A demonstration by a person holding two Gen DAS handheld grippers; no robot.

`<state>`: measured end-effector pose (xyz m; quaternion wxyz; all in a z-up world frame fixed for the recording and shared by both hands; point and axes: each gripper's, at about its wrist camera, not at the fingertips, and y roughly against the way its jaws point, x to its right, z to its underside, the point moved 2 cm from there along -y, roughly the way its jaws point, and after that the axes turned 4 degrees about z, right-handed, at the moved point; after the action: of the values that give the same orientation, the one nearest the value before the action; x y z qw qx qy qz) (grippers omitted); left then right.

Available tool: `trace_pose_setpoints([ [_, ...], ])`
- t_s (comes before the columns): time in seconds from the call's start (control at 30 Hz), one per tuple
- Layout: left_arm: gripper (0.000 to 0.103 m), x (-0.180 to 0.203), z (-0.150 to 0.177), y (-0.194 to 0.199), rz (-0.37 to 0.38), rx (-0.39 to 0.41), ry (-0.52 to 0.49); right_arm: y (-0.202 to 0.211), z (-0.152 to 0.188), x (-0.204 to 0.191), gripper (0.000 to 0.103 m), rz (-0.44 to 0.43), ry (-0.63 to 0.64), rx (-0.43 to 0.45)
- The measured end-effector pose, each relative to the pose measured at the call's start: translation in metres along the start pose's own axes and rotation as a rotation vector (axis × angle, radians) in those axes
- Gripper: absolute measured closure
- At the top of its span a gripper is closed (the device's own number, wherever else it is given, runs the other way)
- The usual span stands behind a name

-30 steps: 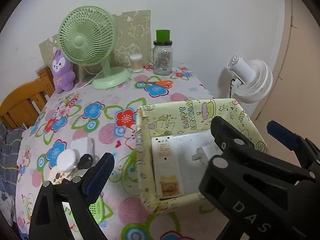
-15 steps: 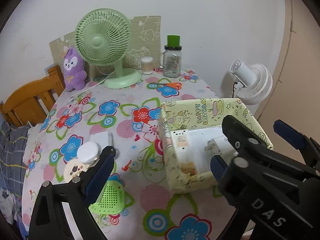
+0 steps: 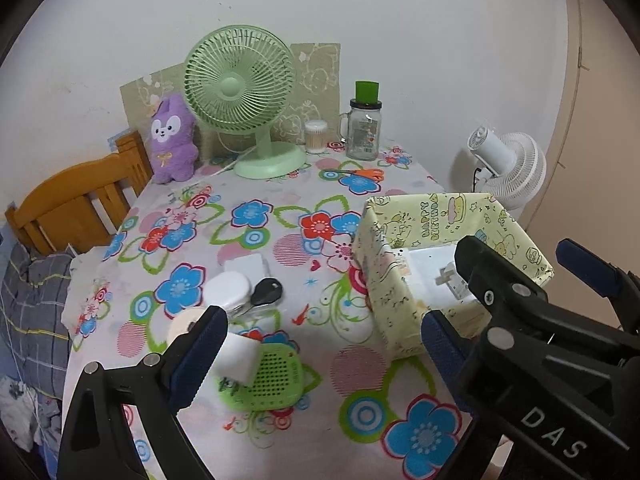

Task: Organize rigid objects
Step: 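Withdraw both grippers from the yellow box back toward the green basket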

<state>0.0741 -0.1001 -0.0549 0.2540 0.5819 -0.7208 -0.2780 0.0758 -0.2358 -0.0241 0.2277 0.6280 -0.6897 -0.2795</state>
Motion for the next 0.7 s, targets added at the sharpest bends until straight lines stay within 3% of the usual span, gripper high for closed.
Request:
trace_pose_setpoints([
  [0.7,0.000,-0.059,0.017,0.017,-0.038,0.018,0.050,0.019,0.014,-0.053,0.004,-0.008,0.046,0.013],
])
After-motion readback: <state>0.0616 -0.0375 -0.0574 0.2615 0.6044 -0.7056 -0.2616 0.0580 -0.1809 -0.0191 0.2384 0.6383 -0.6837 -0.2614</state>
